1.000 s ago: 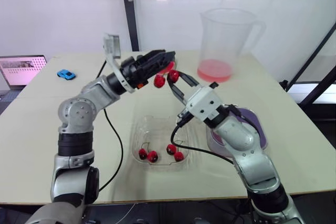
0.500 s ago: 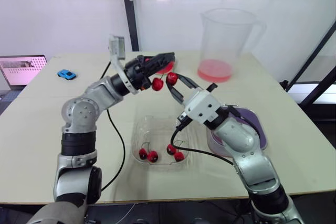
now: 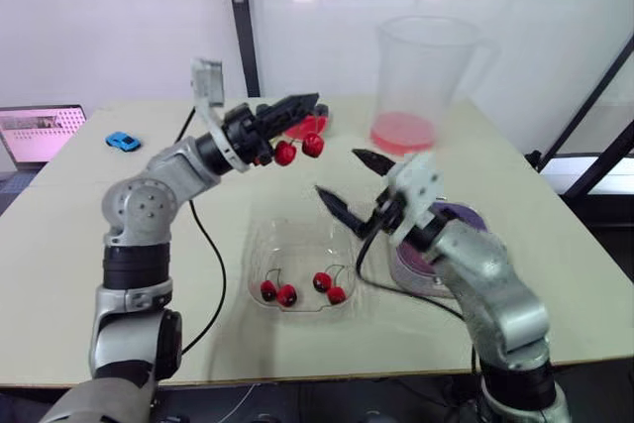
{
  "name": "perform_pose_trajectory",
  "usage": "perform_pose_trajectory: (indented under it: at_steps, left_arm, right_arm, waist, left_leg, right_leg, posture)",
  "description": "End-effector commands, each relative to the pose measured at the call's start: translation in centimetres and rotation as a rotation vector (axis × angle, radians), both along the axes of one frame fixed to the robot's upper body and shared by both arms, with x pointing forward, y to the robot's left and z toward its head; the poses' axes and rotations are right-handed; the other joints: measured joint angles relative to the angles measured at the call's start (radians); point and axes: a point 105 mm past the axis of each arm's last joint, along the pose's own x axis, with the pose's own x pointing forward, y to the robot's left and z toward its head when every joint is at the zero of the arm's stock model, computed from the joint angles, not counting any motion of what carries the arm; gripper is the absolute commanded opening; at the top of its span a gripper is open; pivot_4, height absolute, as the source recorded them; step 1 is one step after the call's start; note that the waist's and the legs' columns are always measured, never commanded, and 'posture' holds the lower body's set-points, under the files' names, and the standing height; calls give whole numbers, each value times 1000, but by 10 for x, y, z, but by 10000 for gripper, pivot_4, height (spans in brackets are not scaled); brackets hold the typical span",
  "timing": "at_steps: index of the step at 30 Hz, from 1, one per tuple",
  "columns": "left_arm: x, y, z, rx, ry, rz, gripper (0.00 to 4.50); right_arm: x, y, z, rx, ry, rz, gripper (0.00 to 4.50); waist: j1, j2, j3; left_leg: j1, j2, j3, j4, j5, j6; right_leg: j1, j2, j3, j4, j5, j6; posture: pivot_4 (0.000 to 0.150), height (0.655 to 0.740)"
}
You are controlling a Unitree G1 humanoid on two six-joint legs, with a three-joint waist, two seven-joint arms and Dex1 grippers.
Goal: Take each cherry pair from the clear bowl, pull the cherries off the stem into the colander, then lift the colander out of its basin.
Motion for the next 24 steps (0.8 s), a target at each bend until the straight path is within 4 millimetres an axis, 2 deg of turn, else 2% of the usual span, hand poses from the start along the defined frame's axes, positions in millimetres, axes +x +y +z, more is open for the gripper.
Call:
perform_pose_trajectory:
  at_steps: [1,4,12,16,20,23,24]
  left_arm:
    - [-8,0,4,23,-41,-49,0]
    - [-10,-4,2,47,-44,-73,0]
    - [-19,-11,7,82,-55,-158,0]
    - [-16,-14,9,75,-58,-153,0]
    - [-17,-15,10,71,-62,-161,0]
    - [-18,-14,8,81,-59,-162,0]
    - [-18,-13,8,82,-58,-161,0]
  right_arm:
    - [-14,-14,4,-35,119,150,44678]
    - [-15,-19,5,-40,185,203,44678]
    - [-8,4,13,57,189,262,44678]
    - [-7,18,15,70,197,290,44678]
    - [-7,23,12,61,214,304,44678]
    - [-12,25,9,51,231,332,36342]
    - [-12,25,10,53,230,329,31947]
  waist:
    - [7,0,0]
    - [9,0,0]
    - [-2,0,0]
    - [1,0,0]
    - [0,0,0]
    - [-1,0,0]
    - [-1,0,0]
  left_leg:
    - [0,0,-1,0,0,0]
    - [0,-1,0,0,-2,3]
    - [0,-1,1,0,-3,5]
    - [0,-1,1,0,-1,2]
    - [0,-1,1,1,-1,1]
    - [0,-1,1,0,-1,1]
    - [0,-1,1,0,-1,1]
  right_leg:
    - [1,-1,0,-1,0,0]
    - [2,-2,0,-2,0,0]
    - [0,1,0,0,0,0]
    - [0,0,1,-1,0,0]
    - [0,0,1,-1,0,0]
    - [0,0,1,0,0,0]
    - [0,0,1,0,0,0]
  posture:
    - [1500,7400]
    - [1500,7400]
    - [1500,7400]
    - [1500,7400]
    - [1500,7400]
    - [1500,7400]
    - [1500,7400]
